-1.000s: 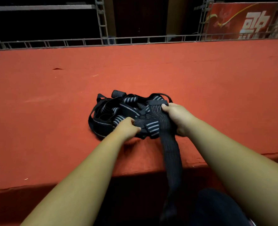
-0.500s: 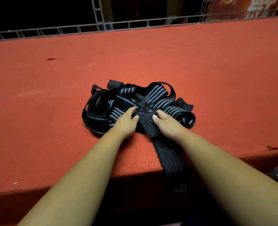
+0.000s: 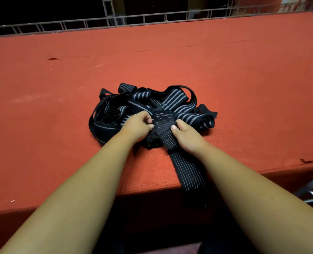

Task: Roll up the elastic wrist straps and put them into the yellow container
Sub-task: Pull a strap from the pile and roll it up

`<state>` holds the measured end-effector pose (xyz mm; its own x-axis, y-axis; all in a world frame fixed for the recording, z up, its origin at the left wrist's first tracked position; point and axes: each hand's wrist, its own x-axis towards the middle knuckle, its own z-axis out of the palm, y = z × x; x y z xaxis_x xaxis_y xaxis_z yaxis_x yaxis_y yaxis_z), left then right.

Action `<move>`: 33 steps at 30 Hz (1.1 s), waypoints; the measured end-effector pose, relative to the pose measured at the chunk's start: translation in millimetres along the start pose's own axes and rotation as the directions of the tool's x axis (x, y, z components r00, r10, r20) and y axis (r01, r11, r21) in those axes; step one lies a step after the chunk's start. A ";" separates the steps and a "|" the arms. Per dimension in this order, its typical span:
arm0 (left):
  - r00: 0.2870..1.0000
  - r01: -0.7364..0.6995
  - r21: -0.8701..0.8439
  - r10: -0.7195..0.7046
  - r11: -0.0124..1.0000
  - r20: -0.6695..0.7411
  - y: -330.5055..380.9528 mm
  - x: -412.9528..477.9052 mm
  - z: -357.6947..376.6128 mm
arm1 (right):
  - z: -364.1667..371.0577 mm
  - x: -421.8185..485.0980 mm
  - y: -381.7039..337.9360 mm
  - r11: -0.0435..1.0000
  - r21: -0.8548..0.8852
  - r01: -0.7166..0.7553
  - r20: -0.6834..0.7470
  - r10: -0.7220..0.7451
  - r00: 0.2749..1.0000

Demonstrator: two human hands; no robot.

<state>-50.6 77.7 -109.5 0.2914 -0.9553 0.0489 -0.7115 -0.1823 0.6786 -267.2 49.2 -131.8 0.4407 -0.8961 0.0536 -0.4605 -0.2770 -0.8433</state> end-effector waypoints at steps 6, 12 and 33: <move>0.976 -0.060 -0.138 0.029 0.989 -0.217 8.5 -23.0 -41.1 | 0.5 -4.1 -9.4 0.996 0.036 -0.083 -0.018 0.084 0.996; 0.955 -0.134 -0.282 0.048 0.950 -0.293 26.7 -39.0 -79.3 | -2.6 -13.5 -34.4 0.940 0.294 -0.173 0.042 0.168 0.985; 0.898 -0.198 -0.550 -0.074 0.811 -0.433 74.9 -67.6 -112.5 | -7.3 -50.1 -149.9 0.624 0.757 -0.194 0.297 -0.064 0.953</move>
<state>-51.7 154.8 20.4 0.5918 -0.7436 0.3111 -0.2834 0.1694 0.9439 -225.8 133.0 -4.2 0.6784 -0.7327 -0.0535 0.2102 0.2633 -0.9416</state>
